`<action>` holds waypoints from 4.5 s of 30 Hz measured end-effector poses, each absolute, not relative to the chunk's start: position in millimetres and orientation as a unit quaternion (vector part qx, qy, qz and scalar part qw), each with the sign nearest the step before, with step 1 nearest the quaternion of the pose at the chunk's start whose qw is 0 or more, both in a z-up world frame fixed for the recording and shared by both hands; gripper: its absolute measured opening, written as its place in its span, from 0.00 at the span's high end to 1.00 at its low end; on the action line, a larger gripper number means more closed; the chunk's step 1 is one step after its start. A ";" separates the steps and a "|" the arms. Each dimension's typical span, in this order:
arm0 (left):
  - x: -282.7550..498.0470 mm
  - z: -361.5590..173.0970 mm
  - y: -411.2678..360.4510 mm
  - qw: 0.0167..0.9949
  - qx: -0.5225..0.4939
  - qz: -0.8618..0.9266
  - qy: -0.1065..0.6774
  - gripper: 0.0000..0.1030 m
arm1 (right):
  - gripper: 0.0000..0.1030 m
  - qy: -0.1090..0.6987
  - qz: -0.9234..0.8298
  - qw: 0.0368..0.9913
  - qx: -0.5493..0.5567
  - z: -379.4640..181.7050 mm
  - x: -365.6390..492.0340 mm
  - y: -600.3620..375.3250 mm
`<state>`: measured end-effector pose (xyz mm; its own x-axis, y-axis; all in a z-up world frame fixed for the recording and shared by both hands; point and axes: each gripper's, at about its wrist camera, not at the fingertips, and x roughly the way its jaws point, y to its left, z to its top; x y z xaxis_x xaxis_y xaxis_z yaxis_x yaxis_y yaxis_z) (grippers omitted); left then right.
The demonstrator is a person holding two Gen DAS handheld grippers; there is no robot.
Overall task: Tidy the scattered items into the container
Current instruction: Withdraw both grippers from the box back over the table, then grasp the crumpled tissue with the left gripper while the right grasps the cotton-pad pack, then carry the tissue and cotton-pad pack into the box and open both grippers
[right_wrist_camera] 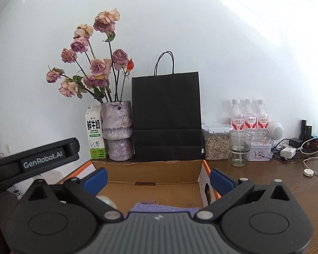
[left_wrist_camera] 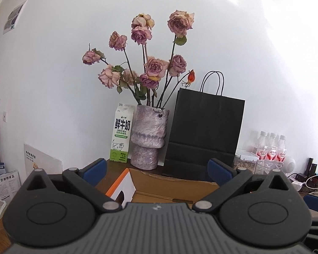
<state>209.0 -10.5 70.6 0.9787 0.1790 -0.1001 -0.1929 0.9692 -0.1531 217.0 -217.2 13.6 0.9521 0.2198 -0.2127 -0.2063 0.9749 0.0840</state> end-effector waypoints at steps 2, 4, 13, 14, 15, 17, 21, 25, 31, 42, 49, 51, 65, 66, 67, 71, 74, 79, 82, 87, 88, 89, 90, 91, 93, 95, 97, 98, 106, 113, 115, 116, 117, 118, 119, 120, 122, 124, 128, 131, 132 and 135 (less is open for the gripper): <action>201.0 75.5 -12.3 0.992 -0.076 0.091 0.037 0.00 | 0.00 0.106 0.113 0.988 0.027 17.8 208.6 -217.2; 192.1 80.0 -12.2 0.993 -0.070 0.084 0.034 0.00 | 0.00 0.099 0.114 0.988 0.021 22.5 198.4 -216.8; 143.8 90.5 -3.3 0.996 -0.046 0.076 0.027 0.00 | 0.00 0.100 0.133 0.986 0.014 28.0 155.5 -224.1; 139.4 90.0 -2.4 0.996 -0.041 0.077 0.029 0.00 | 0.00 0.104 0.134 0.985 0.012 26.7 151.2 -225.3; 134.9 89.4 -1.3 0.996 -0.034 0.078 0.032 0.00 | 0.00 0.108 0.134 0.985 0.010 24.8 146.9 -226.3; 127.2 87.0 1.2 0.996 -0.026 0.081 0.039 0.00 | 0.00 0.117 0.133 0.984 0.005 21.2 139.4 -228.8; 111.0 80.4 9.1 0.995 -0.016 0.088 0.055 0.00 | 0.00 0.140 0.126 0.982 -0.004 11.2 124.7 -235.3; 94.4 70.4 18.4 0.993 -0.014 0.096 0.074 0.00 | 0.00 0.166 0.116 0.979 -0.008 -1.2 110.9 -243.7; 72.1 49.2 26.6 0.988 -0.006 0.100 0.114 0.00 | 0.00 0.211 0.113 0.971 0.001 -23.8 91.5 -253.9; 31.9 -14.8 27.7 0.974 -0.007 0.069 0.217 0.00 | 0.00 0.296 0.129 0.946 -0.010 -69.0 67.0 -246.2; 35.0 -31.3 25.9 0.965 -0.005 0.071 0.254 0.00 | 0.00 0.316 0.123 0.940 -0.034 -91.1 64.0 -234.3; 36.7 -36.1 26.7 0.962 -0.010 0.072 0.264 0.00 | 0.00 0.311 0.125 0.942 -0.031 -92.3 62.0 -232.8; 49.8 -36.8 26.9 0.953 -0.049 0.055 0.293 0.14 | 0.00 0.283 0.127 0.950 -0.026 -97.0 61.6 -229.4; 51.2 -36.0 26.1 0.953 -0.051 0.057 0.293 0.17 | 0.00 0.283 0.129 0.950 -0.027 -97.0 61.5 -228.7; 52.8 -35.5 25.7 0.952 -0.053 0.063 0.294 0.21 | 0.00 0.283 0.132 0.950 -0.028 -97.2 61.7 -227.8; 57.9 -33.5 29.3 0.950 -0.064 0.085 0.293 0.39 | 0.00 0.283 0.141 0.948 -0.031 -97.2 60.7 -223.5; 60.6 -33.9 29.0 0.950 -0.054 0.097 0.292 0.66 | 0.00 0.288 0.147 0.945 -0.033 -95.8 62.6 -219.6; 57.1 -35.1 32.7 0.953 -0.061 0.075 0.285 0.76 | 0.00 0.301 0.175 0.937 -0.014 -89.2 68.3 -210.9; 53.8 -34.9 38.9 0.954 -0.072 0.072 0.283 0.76 | 0.00 0.303 0.179 0.936 -0.019 -88.0 72.2 -201.7; 49.7 -34.4 49.0 0.953 -0.085 0.073 0.281 0.76 | 0.00 0.299 0.182 0.937 -0.021 -82.8 78.4 -187.9; 48.7 -34.3 51.2 0.953 -0.087 0.073 0.281 0.76 | 0.00 0.296 0.183 0.937 -0.023 -80.7 80.3 -185.0; 47.8 -34.0 53.5 0.953 -0.089 0.074 0.280 0.76 | 0.00 0.295 0.184 0.937 -0.024 -79.3 81.5 -181.9; 47.1 -33.8 55.1 0.953 -0.090 0.075 0.280 0.76 | 0.00 0.294 0.185 0.937 -0.026 -78.2 83.7 -178.5; 45.6 -33.5 57.5 0.953 -0.091 0.076 0.278 0.76 | 0.00 0.293 0.186 0.937 -0.028 -77.2 85.2 -174.8; 44.1 -32.9 60.9 0.954 -0.093 0.077 0.276 0.76 | 0.00 0.294 0.186 0.937 -0.031 -76.2 88.3 -168.2; 42.4 -32.1 64.6 0.954 -0.094 0.079 0.273 0.76 | 0.00 0.296 0.188 0.936 -0.032 -75.0 92.4 -160.8; 41.8 -31.6 68.2 0.954 -0.096 0.081 0.272 0.76 | 0.00 0.297 0.186 0.936 -0.033 -74.4 95.2 -154.9; 41.6 -31.4 69.5 0.954 -0.097 0.081 0.272 0.76 | 0.00 0.297 0.185 0.936 -0.033 -74.2 96.8 -152.5; 41.9 -32.9 77.7 0.953 -0.103 0.084 0.272 0.76 | 0.00 0.306 0.166 0.937 -0.030 -75.9 110.9 -140.4; 42.7 -34.1 80.0 0.953 -0.104 0.084 0.274 0.76 | 0.00 0.313 0.158 0.936 -0.027 -79.6 115.5 -139.8; 42.6 -34.1 80.1 0.953 -0.104 0.084 0.274 0.76 | 0.08 0.308 0.161 0.937 -0.023 -79.8 114.6 -141.4; 42.7 -34.0 80.1 0.952 -0.103 0.084 0.274 0.76 | 0.20 0.304 0.162 0.939 -0.018 -79.1 113.0 -143.5; 42.8 -33.8 79.9 0.952 -0.103 0.085 0.274 0.76 | 0.21 0.300 0.167 0.939 -0.012 -78.2 111.9 -145.9; 42.5 -33.8 79.7 0.953 -0.103 0.084 0.273 0.76 | 0.21 0.298 0.171 0.939 -0.007 -77.6 111.0 -147.9; 42.5 -33.5 79.3 0.953 -0.102 0.084 0.273 0.76 | 0.21 0.295 0.170 0.940 -0.006 -77.1 109.2 -149.4; 42.5 -33.1 78.4 0.953 -0.101 0.084 0.272 0.76 | 0.21 0.291 0.169 0.942 -0.007 -76.7 107.4 -150.6; 42.0 -31.6 76.1 0.954 -0.099 0.082 0.271 0.76 | 0.21 0.283 0.169 0.944 -0.007 -74.8 103.4 -153.2; 41.0 -29.0 73.6 0.956 -0.096 0.080 0.267 0.76 | 0.21 0.274 0.171 0.946 -0.003 -72.2 99.4 -156.8; 39.9 -21.6 69.1 0.959 -0.091 0.077 0.257 0.76 | 0.21 0.258 0.173 0.950 0.001 -66.0 93.9 -163.9; 40.4 -14.8 65.9 0.962 -0.089 0.074 0.249 0.76 | 0.21 0.249 0.176 0.952 0.004 -61.5 91.8 -168.6; 40.9 -12.1 64.7 0.963 -0.088 0.073 0.245 0.76 | 0.21 0.245 0.176 0.953 0.004 -59.7 91.1 -170.1; 43.7 -2.6 61.3 0.967 -0.084 0.069 0.232 0.76 | 0.21 0.229 0.175 0.958 0.006 -53.5 89.6 -174.6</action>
<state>43.7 61.3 -2.6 0.8825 0.0939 -0.4609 -0.1720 0.9764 -0.1304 89.6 -174.6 -53.5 0.8342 0.3370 -0.4366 -0.3319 0.9389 0.0907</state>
